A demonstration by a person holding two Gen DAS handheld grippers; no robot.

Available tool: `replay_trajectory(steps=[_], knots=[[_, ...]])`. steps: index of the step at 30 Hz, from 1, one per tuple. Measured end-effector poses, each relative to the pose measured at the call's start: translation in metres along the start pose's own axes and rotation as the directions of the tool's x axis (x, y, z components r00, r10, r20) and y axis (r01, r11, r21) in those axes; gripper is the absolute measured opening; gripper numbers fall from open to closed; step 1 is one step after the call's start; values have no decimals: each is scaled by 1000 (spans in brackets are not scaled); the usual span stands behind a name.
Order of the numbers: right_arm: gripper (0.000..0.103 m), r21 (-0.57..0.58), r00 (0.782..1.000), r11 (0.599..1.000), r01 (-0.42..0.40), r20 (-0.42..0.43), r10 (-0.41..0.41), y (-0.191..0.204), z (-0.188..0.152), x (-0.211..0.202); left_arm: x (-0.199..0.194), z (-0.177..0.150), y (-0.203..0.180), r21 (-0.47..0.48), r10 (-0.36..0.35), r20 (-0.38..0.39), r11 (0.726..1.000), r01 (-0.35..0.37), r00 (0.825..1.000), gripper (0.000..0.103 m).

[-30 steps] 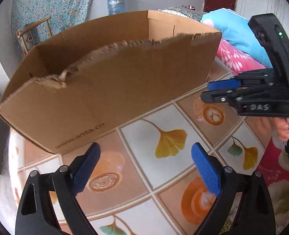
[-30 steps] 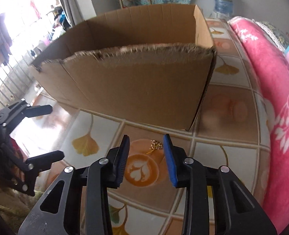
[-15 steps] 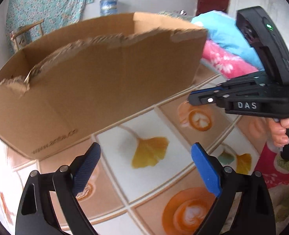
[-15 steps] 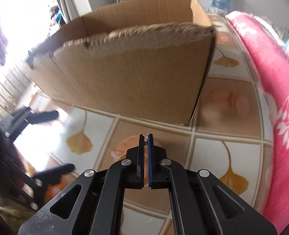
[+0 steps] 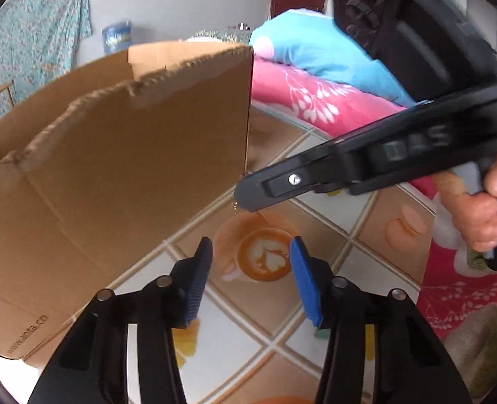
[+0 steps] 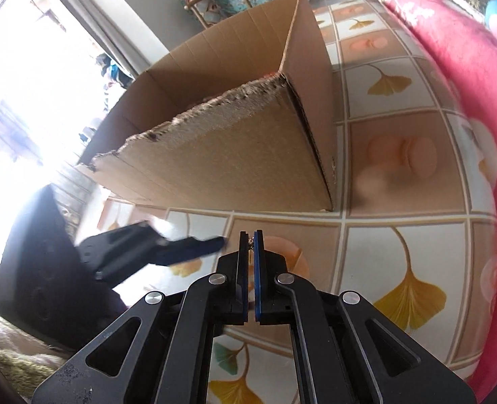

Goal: Organize jewelry
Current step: 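Carry the earring over the box and open the right gripper while the left opens beside it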

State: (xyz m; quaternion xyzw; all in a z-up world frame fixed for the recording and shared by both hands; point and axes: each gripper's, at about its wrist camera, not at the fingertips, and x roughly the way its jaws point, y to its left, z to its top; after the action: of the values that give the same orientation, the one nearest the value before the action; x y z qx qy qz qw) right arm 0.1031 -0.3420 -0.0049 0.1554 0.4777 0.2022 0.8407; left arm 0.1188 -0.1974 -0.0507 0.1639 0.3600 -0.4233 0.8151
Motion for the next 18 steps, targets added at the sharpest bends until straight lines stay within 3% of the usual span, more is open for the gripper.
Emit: replay_trajectory(steps=[4, 10, 18], knots=[[1, -9, 999, 999, -49, -5, 49, 9, 2, -11, -5, 3, 1, -17, -4, 38, 1000, 4, 999, 36], [1, -42, 996, 995, -85, -4, 85, 29, 2, -23, -25, 10, -12, 46, 33, 112, 998, -39, 993, 6], [1, -145, 989, 982, -123, 67, 134, 65, 22, -59, -89, 34, -9, 54, 105, 225, 991, -120, 969, 2]])
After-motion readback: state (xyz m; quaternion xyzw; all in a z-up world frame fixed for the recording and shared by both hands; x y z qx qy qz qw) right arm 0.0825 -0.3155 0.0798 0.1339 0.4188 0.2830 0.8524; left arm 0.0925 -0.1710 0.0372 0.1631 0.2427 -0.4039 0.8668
